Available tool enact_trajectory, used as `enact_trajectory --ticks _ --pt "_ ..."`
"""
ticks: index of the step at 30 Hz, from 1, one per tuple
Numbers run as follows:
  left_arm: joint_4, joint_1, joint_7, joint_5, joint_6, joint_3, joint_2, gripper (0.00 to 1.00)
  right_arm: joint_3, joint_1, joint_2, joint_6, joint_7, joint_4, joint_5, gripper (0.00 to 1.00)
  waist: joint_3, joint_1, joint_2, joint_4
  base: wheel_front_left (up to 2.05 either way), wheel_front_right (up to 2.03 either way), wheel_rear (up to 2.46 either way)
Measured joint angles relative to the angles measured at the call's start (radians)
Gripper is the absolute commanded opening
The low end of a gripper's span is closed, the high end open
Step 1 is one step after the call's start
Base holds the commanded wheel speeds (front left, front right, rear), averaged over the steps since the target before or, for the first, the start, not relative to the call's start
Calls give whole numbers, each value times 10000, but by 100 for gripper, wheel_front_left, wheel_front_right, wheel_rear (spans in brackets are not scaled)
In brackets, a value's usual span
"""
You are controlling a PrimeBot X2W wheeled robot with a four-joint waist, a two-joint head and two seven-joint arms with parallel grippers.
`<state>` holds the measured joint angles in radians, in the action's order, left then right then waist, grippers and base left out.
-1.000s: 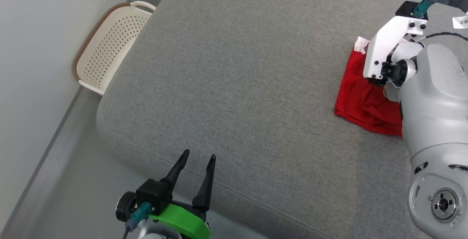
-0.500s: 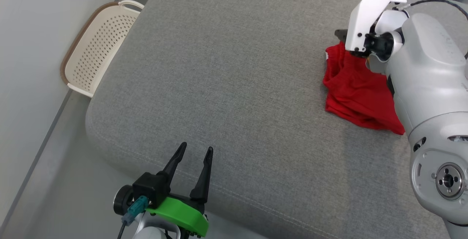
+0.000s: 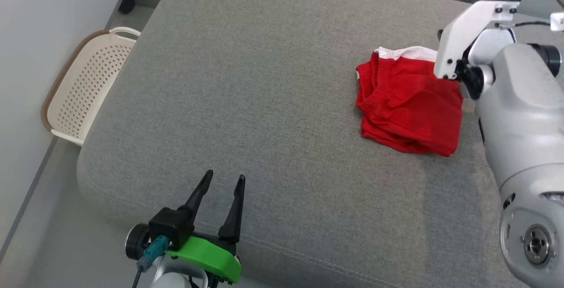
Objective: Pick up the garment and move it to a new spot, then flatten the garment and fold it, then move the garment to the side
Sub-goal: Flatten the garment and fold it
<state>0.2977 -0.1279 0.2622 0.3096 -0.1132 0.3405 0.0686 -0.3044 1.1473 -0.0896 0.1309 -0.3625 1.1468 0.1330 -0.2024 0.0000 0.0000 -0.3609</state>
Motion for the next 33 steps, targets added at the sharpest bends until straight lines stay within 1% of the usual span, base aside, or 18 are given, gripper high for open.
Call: enact_trajectory --ticks 6,15,17,19,21,26,29,33 --pt "-27 28 0 -25 -2 -29 -4 100 646 -1237 69 0 1315 -414 176 0 58 0 0 130 0 0 0" --pt "-21 93 0 -25 -10 -111 -4 100 1651 -2626 351 0 2587 -940 -12 0 183 0 0 63 0 0 0" --pt "-17 106 0 -25 -12 -96 -10 100 2054 -2959 380 0 3022 -1060 -219 0 186 0 0 10 0 0 0" --pt "0 108 0 -25 -15 -48 -17 100 2556 -3114 380 0 3319 -1058 -809 0 192 0 0 -46 0 0 0" --pt "6 115 0 -23 -23 -21 -27 100 3093 -3251 397 0 3515 -1081 -1099 0 200 0 0 -110 0 0 0" --pt "40 154 0 -13 -25 -23 -36 100 3933 -3634 408 0 3720 -1106 -1779 0 233 0 0 -260 0 0 0" --pt "54 192 0 -12 -27 -10 -42 100 4228 -3812 410 0 3781 -1091 -2025 0 249 0 0 -347 0 0 0" --pt "54 224 0 -12 -52 19 -50 100 4360 -3852 408 0 3912 -1035 -2155 0 207 0 0 -430 0 0 0"
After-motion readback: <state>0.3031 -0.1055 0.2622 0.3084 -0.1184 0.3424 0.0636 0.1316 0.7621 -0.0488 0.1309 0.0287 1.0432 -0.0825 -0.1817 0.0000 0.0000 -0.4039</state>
